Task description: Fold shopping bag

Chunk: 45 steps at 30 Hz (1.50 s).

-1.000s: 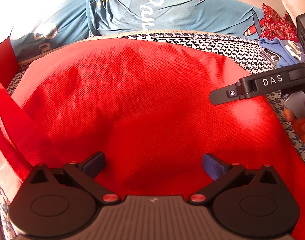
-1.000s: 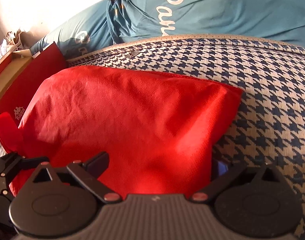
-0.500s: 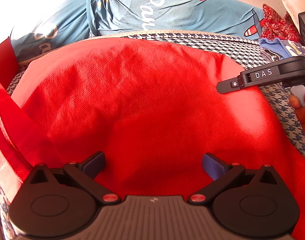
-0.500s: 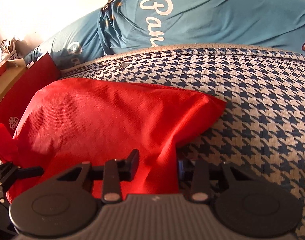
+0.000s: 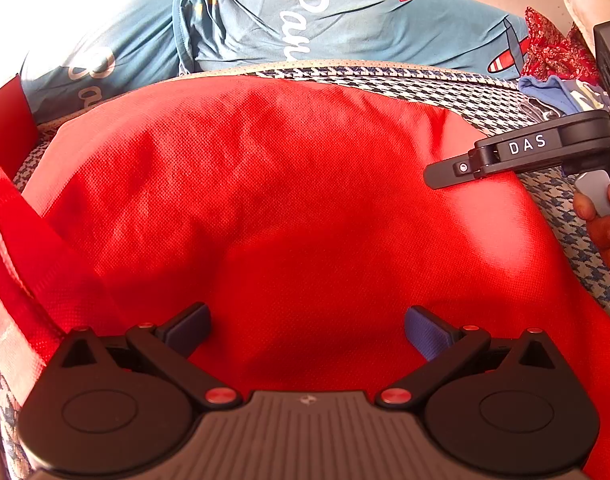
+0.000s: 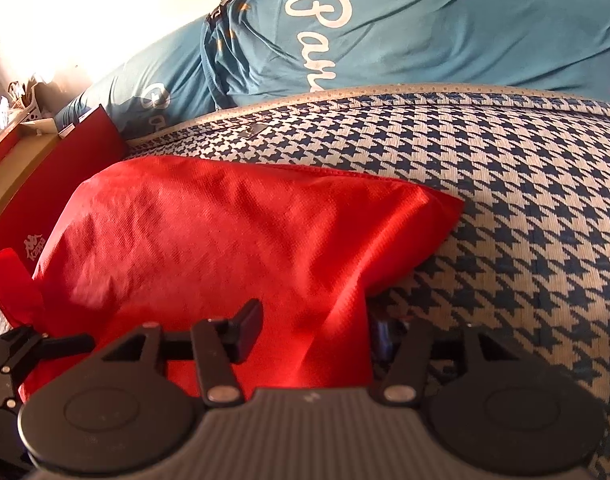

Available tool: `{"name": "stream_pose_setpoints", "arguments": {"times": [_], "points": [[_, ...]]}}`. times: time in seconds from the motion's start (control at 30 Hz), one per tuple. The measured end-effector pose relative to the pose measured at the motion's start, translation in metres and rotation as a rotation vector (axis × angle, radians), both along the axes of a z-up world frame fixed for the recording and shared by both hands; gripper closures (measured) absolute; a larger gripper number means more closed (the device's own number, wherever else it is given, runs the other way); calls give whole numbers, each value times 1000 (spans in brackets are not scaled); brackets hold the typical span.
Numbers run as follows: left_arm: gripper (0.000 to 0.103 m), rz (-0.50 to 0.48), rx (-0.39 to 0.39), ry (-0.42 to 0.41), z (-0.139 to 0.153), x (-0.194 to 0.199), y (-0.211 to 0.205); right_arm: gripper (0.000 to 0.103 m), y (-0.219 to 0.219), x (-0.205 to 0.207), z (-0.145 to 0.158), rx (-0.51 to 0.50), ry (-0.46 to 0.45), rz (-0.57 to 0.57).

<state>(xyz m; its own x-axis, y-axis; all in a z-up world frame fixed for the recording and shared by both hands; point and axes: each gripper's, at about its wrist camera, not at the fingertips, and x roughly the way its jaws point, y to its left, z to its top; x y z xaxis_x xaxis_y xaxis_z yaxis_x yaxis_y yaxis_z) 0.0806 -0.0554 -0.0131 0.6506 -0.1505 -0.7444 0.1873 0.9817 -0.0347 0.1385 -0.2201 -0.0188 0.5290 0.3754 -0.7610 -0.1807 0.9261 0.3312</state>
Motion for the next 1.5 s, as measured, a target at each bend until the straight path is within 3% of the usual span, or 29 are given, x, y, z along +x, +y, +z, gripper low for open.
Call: {"name": "stream_pose_setpoints", "arguments": {"times": [0.17, 0.3, 0.57, 0.67, 1.5], "points": [[0, 0, 1, 0, 0, 0, 0, 31, 6, -1, 0, -19, -9, 18], [0, 0, 2, -1, 0, -1, -1, 31, 8, -1, 0, -34, -16, 27], [0, 1, 1, -2, 0, -1, -2, 61, 6, -2, 2, -68, -29, 9], [0, -1, 1, -2, 0, -1, -2, 64, 5, -1, 2, -75, -30, 6], [0, -3, 0, -7, 0, -2, -1, 57, 4, 0, 1, -58, -19, 5]]}}
